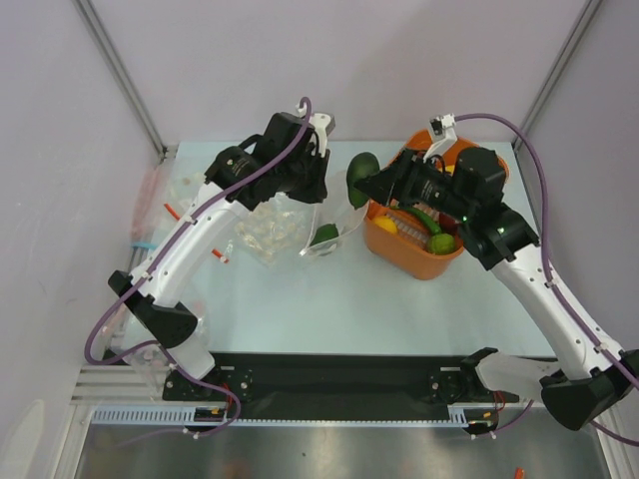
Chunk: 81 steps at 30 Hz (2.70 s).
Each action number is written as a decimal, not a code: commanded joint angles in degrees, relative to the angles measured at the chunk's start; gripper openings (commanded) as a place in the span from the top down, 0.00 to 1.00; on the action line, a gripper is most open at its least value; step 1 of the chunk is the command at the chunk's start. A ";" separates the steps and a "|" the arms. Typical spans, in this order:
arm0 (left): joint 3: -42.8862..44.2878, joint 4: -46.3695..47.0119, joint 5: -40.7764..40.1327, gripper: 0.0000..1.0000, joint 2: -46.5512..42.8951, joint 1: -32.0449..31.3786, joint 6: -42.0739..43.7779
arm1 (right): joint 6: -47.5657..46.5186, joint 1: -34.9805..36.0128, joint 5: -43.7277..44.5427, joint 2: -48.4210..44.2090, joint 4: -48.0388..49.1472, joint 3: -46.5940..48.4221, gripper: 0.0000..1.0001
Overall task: Place the food in the zip-top bag and seal the zipper
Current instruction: Place the fake fruit in the zipper food storage bag, then pick up the fake vegetable from the bin.
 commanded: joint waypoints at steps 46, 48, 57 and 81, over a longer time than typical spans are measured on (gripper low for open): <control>-5.06 5.09 5.53 1.00 -4.87 3.51 -3.31 | -3.57 -16.35 14.67 11.53 -19.71 6.26 0.12; -4.98 5.35 5.71 1.00 -4.69 3.60 -3.31 | -3.40 -17.15 16.08 13.20 -21.11 6.52 0.10; -5.24 6.84 5.89 1.00 -4.34 3.60 -3.40 | -15.15 -18.65 17.05 21.91 -20.59 6.87 0.06; -5.24 7.55 7.03 1.00 -3.64 3.51 -3.22 | -29.67 -19.18 21.61 44.58 -23.40 16.89 0.22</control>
